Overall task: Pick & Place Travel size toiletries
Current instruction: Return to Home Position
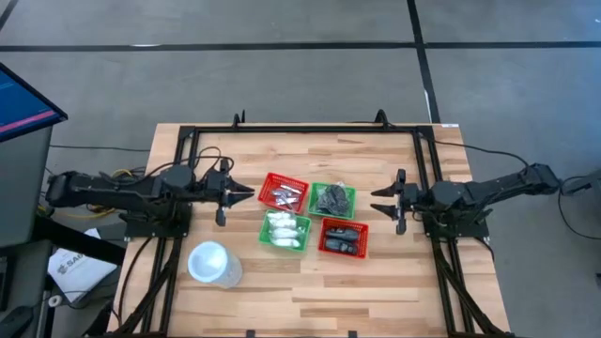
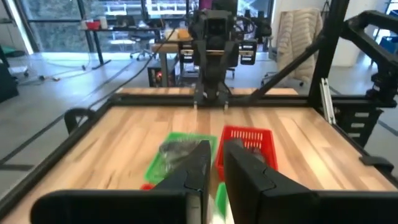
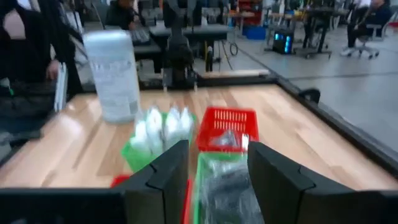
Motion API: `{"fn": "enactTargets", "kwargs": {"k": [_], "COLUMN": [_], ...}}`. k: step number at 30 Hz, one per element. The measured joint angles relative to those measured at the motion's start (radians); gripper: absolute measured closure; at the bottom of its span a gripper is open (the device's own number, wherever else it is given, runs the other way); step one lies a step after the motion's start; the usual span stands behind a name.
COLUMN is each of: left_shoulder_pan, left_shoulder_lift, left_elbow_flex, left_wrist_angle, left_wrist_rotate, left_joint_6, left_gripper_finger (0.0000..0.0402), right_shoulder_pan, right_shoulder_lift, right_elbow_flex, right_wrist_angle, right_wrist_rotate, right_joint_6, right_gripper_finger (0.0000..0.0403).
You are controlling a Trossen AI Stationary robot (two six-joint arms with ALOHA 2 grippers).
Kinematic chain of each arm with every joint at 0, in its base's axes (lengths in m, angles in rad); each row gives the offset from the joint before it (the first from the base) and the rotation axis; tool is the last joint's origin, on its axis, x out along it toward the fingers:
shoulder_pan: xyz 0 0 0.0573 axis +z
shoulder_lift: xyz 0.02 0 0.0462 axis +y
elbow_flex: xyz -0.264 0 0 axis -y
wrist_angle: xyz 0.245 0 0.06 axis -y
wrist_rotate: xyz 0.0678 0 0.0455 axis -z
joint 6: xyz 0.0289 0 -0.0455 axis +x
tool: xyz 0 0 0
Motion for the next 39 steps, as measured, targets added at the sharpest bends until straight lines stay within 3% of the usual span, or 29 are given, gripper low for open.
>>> {"fn": "enactTargets", "kwargs": {"k": [14,26,35,39], "left_shoulder_pan": [-0.004,-0.003,-0.003,-0.003], "left_shoulder_lift": [-0.257,-0.268,-0.267,-0.266], "left_elbow_flex": [-0.205,-0.261,-0.384,-0.403], "left_wrist_angle": [0.03,0.037,0.201,0.2], "left_wrist_rotate": [0.002,-0.013,-0.024,-0.023], "left_joint_6": [-0.083,-0.106,-0.109,-0.117], "left_gripper_finger": [0.0364,0.0364,0.0359,0.036], "right_shoulder_pan": [0.016,0.016,0.017,0.017], "right_shoulder_lift": [-0.074,-0.074,-0.074,-0.074], "right_elbow_flex": [-0.078,-0.08,-0.08,-0.103], "right_wrist_angle": [0.024,-0.002,-0.027,-0.035], "right_wrist_rotate": [0.006,0.006,0.007,0.015], "right_joint_6": [-0.015,-0.138,-0.097,-0.04], "right_gripper_finger": [0.0248,0.0251,0.0249,0.0252]}}
